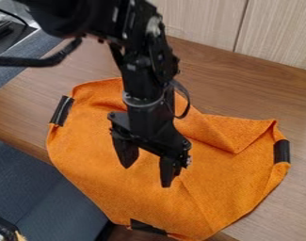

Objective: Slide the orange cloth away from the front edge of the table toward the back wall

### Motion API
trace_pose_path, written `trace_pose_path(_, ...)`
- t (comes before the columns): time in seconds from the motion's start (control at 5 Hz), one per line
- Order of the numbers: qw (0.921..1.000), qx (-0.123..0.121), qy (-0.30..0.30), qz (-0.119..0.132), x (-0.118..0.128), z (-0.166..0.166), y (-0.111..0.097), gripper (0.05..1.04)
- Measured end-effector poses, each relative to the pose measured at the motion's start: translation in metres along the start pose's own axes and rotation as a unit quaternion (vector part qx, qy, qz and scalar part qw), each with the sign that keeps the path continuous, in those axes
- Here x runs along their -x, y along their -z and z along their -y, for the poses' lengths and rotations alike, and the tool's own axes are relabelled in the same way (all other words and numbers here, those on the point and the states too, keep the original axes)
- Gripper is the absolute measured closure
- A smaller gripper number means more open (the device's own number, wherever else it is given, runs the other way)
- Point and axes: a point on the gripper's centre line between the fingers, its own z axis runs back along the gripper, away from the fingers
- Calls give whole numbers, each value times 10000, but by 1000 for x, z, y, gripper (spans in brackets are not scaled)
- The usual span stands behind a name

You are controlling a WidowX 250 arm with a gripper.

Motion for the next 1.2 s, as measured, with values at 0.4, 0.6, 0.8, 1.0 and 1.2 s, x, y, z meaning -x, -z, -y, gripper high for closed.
trace_pose_path(0.4, 9998, -194, 56, -89, -13, -8, 22, 83)
trace_pose_path(0.6, 9998, -210, 69, -6, -27, -8, 22, 83)
trace_pose_path(0.8, 9997, -220, 31, 72, -44, -8, 24, 83)
trace_pose_path(1.0, 9996, -218, -8, 159, -64, -10, 24, 83)
trace_pose_path(1.2, 9994, -260, -13, 213, -85, -12, 25, 83)
